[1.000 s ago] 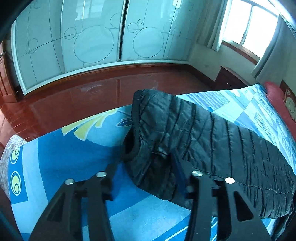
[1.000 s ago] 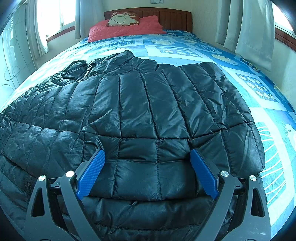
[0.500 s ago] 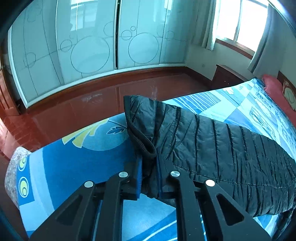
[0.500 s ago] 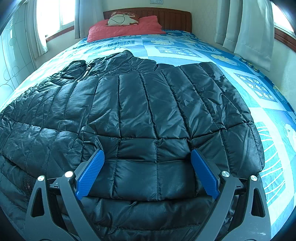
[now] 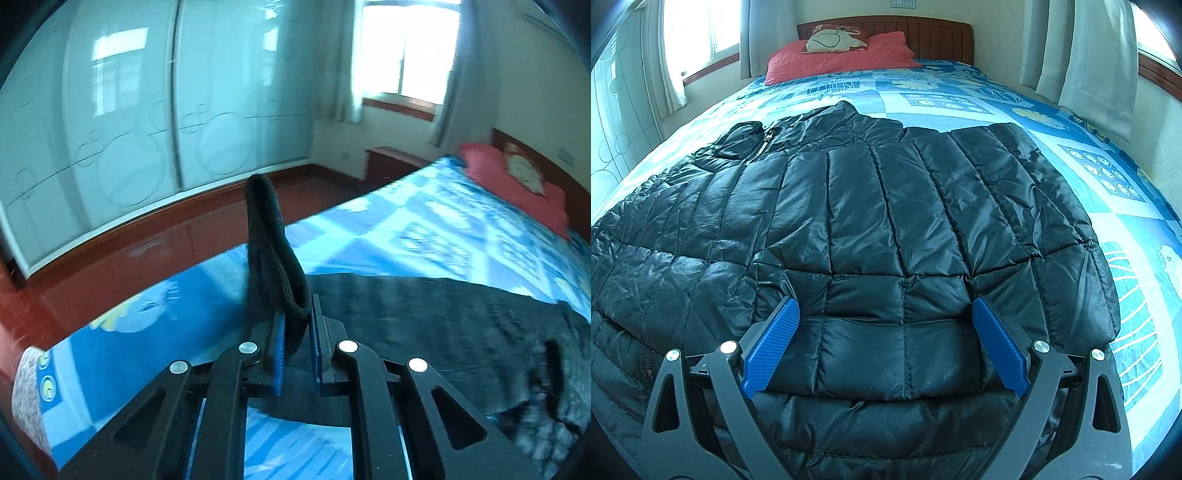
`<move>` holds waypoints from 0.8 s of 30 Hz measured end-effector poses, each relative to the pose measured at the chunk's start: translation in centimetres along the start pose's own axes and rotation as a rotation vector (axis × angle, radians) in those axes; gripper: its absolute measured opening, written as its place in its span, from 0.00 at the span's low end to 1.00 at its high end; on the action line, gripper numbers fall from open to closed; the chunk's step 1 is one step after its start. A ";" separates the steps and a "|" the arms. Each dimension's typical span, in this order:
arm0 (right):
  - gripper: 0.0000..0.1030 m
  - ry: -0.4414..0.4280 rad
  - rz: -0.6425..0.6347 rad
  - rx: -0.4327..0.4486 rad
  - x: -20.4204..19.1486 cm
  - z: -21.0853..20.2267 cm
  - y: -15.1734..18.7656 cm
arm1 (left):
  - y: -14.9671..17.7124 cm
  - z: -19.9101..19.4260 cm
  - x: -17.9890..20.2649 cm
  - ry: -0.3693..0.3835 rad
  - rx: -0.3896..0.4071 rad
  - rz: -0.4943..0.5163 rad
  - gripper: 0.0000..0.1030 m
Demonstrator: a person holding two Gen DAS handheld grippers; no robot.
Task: Fold large clothes
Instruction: 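Fold the held sleeve across the jacket body and open the left tool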
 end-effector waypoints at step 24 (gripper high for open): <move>0.92 -0.001 0.004 0.005 0.0 -0.2 0.0 | 11.9 -13.4 32.2 0.322 0.074 0.514 0.11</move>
Point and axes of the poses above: each gripper's, at about its wrist camera, not at the fingertips, and z roughly the way its jaws point, x to its right, y to its underside, the point moved 2 cm from there along z, roughly the way its jaws point, and after that the axes turned 11 degrees about -y, right-handed, at the moved point
